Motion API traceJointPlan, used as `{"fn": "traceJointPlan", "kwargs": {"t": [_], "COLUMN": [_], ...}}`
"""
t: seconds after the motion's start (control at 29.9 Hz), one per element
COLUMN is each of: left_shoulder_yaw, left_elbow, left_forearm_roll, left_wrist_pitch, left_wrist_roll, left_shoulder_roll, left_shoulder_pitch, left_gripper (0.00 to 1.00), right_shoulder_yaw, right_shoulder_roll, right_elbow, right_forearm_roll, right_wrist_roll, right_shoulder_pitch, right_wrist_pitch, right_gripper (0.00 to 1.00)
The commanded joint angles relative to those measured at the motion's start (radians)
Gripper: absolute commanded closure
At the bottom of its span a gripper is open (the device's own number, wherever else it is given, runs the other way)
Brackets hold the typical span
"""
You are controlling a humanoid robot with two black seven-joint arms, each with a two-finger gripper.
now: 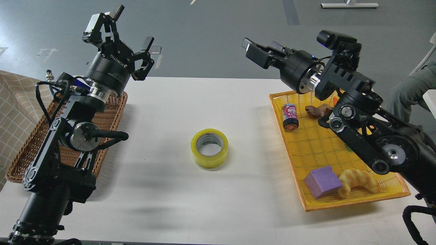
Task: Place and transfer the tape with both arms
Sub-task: 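Release the tape and withdraw the right gripper upward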
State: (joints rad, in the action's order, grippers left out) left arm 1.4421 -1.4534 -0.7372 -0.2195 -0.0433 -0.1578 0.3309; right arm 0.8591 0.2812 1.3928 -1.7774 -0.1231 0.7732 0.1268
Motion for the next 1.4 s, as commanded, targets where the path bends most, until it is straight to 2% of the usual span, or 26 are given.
{"fn": "traceJointPlan", "kwargs": {"t": [0.0, 0.13, 0.2, 0.27, 0.5, 0.6, 0.63, 0.7, 0.77, 0.8, 0.9, 0.94, 1.0, 1.2, 1.37], "left_shoulder_yaw": [0.0, -0.003, -0.005, -0.003, 0.02, 0.034, 0.04, 0.043, 0.046, 0.044, 0.044, 0.046, 0.044, 0.035, 0.043], "left_elbow": [0.001, -0.001, -0.019, -0.021, -0.019, -0.025, -0.03, -0.033, -0.032, -0.03, -0.024, -0.015, -0.013, -0.021, -0.027], "left_forearm_roll": [-0.001, -0.001, 0.001, 0.002, 0.002, 0.028, 0.076, 0.136, 0.144, 0.142, 0.095, 0.099, 0.099, 0.102, 0.102], "left_wrist_pitch": [0.0, -0.008, -0.015, -0.012, -0.008, -0.02, -0.032, -0.056, -0.06, -0.052, -0.044, -0.038, -0.031, -0.052, -0.003], "left_wrist_roll": [-0.001, -0.015, -0.02, -0.017, -0.02, 0.003, 0.013, 0.002, -0.004, -0.012, -0.093, -0.102, -0.109, -0.104, -0.11], "left_shoulder_roll": [0.006, 0.012, 0.012, 0.006, -0.015, -0.014, -0.014, -0.015, -0.014, -0.012, -0.008, -0.006, -0.002, 0.015, 0.021], "left_shoulder_pitch": [0.003, 0.008, 0.008, 0.004, 0.007, 0.007, 0.007, 0.011, 0.01, 0.008, -0.001, 0.0, -0.001, -0.022, -0.02], "left_gripper": [0.02, 0.02, 0.02, 0.02, 0.02, 0.02, 0.02, 0.02, 0.02, 0.02, 0.02, 0.02, 0.02, 0.02, 0.02], "right_shoulder_yaw": [0.15, 0.268, 0.346, 0.391, 0.581, 0.629, 0.639, 0.643, 0.643, 0.643, 0.652, 0.655, 0.658, 0.658, 0.658], "right_shoulder_roll": [-0.023, -0.016, -0.008, -0.008, -0.05, -0.069, -0.103, -0.155, -0.175, -0.178, -0.2, -0.23, -0.281, -0.281, -0.281], "right_elbow": [0.052, 0.101, 0.117, 0.164, 0.282, 0.287, 0.288, 0.287, 0.284, 0.284, 0.288, 0.291, 0.29, 0.288, 0.305], "right_forearm_roll": [0.038, 0.251, 0.488, 0.608, 0.707, 0.734, 0.736, 0.734, 0.734, 0.734, 0.736, 0.737, 0.737, 0.791, 0.831], "right_wrist_roll": [-0.003, 0.0, 0.007, 0.008, 0.019, 0.069, 0.104, 0.129, 0.132, 0.131, 0.132, 0.128, 0.116, 0.074, 0.045], "right_shoulder_pitch": [-0.063, -0.156, -0.211, -0.264, -0.437, -0.474, -0.479, -0.479, -0.476, -0.476, -0.474, -0.471, -0.468, -0.442, -0.391], "right_wrist_pitch": [-0.045, -0.007, 0.03, 0.027, 0.048, 0.067, 0.068, 0.068, 0.068, 0.067, 0.062, 0.06, 0.062, 0.062, 0.068], "right_gripper": [0.0, 0.0, 0.0, 0.01, 0.0, 0.01, 0.0, 0.01, 0.01, 0.01, 0.01, 0.01, 0.0, 0.0, 0.0]}}
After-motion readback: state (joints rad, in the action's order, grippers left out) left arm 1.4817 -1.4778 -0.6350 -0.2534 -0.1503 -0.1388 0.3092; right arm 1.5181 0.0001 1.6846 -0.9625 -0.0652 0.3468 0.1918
